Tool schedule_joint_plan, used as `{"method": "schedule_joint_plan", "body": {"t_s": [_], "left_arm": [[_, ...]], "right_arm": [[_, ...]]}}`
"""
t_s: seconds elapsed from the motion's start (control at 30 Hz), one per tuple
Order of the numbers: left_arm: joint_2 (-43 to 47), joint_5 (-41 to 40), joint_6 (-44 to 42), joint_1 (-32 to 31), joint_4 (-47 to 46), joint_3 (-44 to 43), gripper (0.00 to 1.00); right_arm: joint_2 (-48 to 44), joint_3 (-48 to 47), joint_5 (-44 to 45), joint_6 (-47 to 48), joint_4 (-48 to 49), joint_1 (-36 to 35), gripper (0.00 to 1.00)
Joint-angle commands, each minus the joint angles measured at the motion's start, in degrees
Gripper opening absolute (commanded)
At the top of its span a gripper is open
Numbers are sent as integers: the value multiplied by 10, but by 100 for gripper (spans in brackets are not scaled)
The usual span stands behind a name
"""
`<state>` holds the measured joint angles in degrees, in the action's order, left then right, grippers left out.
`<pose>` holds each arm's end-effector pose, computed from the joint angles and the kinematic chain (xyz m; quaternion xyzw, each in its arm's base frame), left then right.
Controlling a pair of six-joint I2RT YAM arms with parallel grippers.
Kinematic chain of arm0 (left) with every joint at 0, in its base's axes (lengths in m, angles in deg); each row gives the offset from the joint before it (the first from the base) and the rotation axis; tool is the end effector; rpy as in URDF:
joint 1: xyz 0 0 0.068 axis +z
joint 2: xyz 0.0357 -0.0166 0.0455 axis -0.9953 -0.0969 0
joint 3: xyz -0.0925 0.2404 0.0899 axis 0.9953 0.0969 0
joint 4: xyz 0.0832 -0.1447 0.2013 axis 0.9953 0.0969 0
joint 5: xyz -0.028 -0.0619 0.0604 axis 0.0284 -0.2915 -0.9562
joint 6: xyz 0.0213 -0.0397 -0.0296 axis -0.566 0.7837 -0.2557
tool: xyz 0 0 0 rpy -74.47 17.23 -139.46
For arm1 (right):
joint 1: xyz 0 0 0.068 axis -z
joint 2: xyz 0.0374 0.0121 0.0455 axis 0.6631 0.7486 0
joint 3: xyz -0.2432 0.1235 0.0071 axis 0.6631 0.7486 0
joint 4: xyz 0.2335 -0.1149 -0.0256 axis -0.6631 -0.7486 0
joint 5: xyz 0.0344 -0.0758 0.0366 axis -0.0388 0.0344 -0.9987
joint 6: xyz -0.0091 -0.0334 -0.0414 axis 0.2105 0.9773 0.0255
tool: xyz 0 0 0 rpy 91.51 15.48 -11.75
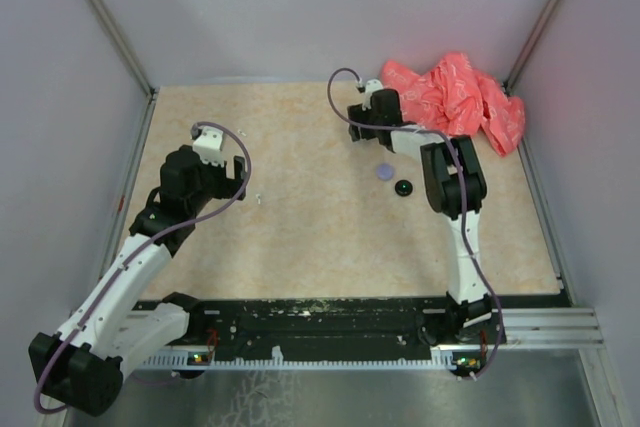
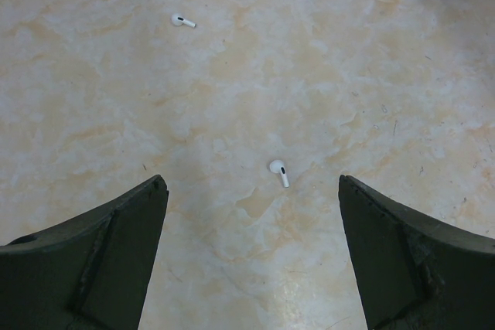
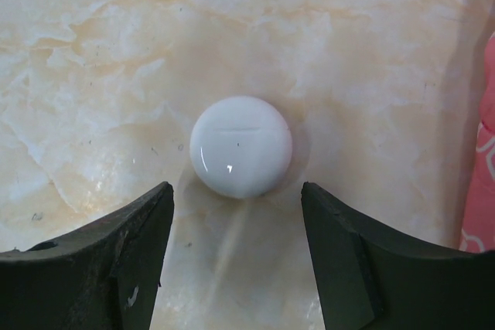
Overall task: Insert the wireless bluetooth earbuds into the charging case
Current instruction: Pick up the charging case at the center of the board.
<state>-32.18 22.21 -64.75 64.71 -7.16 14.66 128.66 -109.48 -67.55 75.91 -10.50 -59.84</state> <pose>0.1987 -0.0666 0.3065 0.1169 0.8231 -0.0398 0.5543 0.4839 0.1645 0.1495 -0.1591 0.8617 0.1337 0.4630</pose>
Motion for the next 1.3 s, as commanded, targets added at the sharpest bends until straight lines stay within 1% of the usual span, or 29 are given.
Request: {"method": "schedule_joint_plan", "body": {"t_s": [0.0, 0.13, 0.3, 0.43, 0.53, 0.6, 0.67, 0.8, 0.93, 1.03, 1.13, 1.27], "left_arm": [[1, 5, 4, 4, -11, 5, 95], [-1, 5, 4, 4, -12, 5, 95], [-4, 6, 4, 4, -11, 5, 95], [-4, 7, 3, 5, -11, 3, 95], [-4, 9, 5, 5, -11, 4, 95], [-4, 14, 6, 6, -11, 4, 95], [-6, 18, 7, 6, -12, 4, 96], [-5, 26, 13, 6, -12, 2, 95], [-5, 41, 27, 7, -11, -6, 95], [-12, 62, 50, 7, -11, -18, 95], [-15, 100, 80, 6, -11, -30, 96], [-7, 128, 125, 6, -15, -30, 96]], "right_arm": [[17, -50, 1, 54, -16, -7, 66], [42, -80, -14, 75, -36, -8, 64], [64, -118, -22, 95, -63, -7, 57], [68, -127, -28, 101, -75, -8, 47], [57, -111, -34, 100, -70, -9, 41], [42, -88, -34, 99, -60, -12, 37], [21, -61, -36, 97, -45, -17, 36], [-33, 21, -34, 75, 0, -26, 34], [-106, 115, -31, 45, 59, -44, 33], [-159, 181, -24, 26, 92, -62, 32], [-211, 244, -13, 16, 122, -83, 32], [-278, 318, -1, -5, 156, -105, 32]]}}
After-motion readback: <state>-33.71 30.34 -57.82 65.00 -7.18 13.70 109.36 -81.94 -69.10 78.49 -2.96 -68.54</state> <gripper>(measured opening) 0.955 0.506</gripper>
